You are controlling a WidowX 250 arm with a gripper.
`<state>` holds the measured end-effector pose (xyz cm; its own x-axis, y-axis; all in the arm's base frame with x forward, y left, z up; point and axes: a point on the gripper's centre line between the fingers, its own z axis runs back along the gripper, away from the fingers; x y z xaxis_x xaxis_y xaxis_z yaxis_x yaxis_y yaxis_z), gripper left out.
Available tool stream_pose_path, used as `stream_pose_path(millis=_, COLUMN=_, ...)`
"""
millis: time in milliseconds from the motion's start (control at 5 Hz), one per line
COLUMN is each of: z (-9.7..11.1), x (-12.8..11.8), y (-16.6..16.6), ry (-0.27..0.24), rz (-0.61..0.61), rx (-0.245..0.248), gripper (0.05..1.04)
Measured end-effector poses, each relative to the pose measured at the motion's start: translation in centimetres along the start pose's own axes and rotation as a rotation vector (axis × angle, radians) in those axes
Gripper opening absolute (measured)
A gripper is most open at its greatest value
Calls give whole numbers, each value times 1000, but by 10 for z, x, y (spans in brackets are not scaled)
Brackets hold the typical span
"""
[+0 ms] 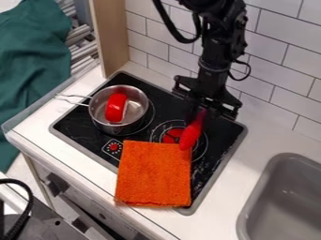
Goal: Deplacer la fourchette au dessous de l objet orange
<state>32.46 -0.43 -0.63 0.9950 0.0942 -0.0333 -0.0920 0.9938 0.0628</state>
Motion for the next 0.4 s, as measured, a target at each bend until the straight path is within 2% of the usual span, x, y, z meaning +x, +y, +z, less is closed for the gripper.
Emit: stream_pose_path(millis=400, z=-17, x=24, y=7, ry=56, rz=9, rx=-15, gripper=316)
